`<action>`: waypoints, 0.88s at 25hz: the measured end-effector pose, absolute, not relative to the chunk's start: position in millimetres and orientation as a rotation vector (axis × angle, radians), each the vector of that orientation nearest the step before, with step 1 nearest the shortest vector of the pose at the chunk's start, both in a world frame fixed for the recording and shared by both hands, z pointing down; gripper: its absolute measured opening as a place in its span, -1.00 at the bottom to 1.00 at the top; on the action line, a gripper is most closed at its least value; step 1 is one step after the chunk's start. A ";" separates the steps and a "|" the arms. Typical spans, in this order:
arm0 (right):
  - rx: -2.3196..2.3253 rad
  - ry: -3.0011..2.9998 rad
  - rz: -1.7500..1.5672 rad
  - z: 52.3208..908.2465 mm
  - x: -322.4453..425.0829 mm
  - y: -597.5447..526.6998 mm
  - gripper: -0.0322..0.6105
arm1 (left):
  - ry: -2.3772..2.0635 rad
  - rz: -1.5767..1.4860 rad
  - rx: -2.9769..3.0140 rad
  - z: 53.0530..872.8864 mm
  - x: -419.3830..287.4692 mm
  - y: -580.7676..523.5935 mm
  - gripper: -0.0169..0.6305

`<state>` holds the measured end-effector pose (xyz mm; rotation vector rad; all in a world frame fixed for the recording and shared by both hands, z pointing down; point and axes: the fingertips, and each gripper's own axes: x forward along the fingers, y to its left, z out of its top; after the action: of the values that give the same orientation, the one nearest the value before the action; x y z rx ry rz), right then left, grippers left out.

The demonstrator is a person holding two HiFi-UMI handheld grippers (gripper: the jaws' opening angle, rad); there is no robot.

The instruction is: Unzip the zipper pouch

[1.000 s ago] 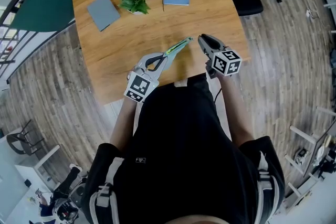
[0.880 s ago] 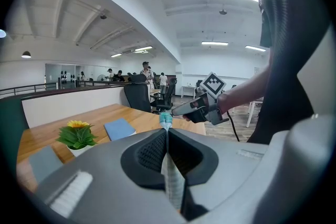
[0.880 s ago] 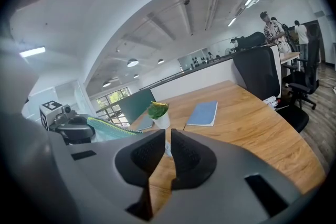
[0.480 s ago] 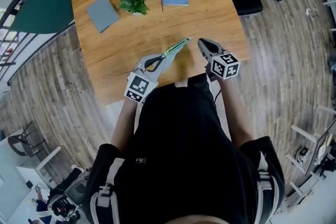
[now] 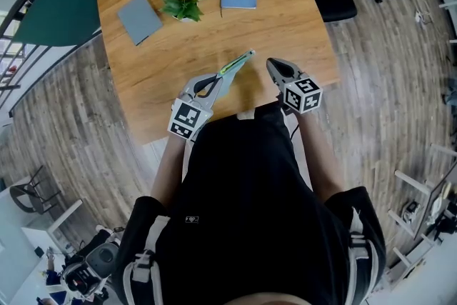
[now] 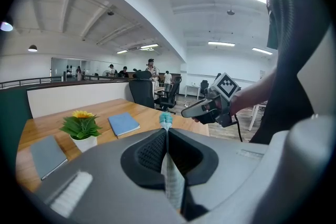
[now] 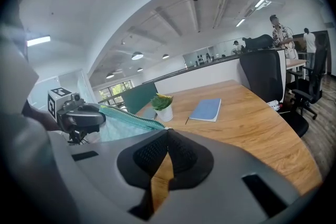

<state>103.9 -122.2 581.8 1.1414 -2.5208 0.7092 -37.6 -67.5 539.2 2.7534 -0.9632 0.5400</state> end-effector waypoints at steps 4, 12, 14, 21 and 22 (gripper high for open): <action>1.109 -2.503 0.689 586.4 99.2 -117.5 -0.89 | -0.973 0.550 2.746 543.1 -41.0 -70.3 -0.93; 1.074 -2.497 0.684 591.3 92.7 -107.2 -0.89 | -0.988 0.557 2.721 552.3 -48.3 -73.8 -0.93; 1.070 -2.497 0.679 592.3 91.3 -105.0 -0.89 | -0.991 0.546 2.716 555.4 -50.3 -74.6 -0.93; 1.060 -2.497 0.676 593.5 88.9 -99.2 -0.89 | -0.985 0.541 2.688 562.8 -54.4 -77.3 -0.93; 1.059 -2.498 0.675 593.7 88.9 -98.9 -0.89 | -0.984 0.543 2.688 563.8 -54.7 -78.1 -0.93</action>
<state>88.9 -98.9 593.7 1.0594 -2.4980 0.6748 -54.7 -78.1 563.8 2.6876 -0.9844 0.5427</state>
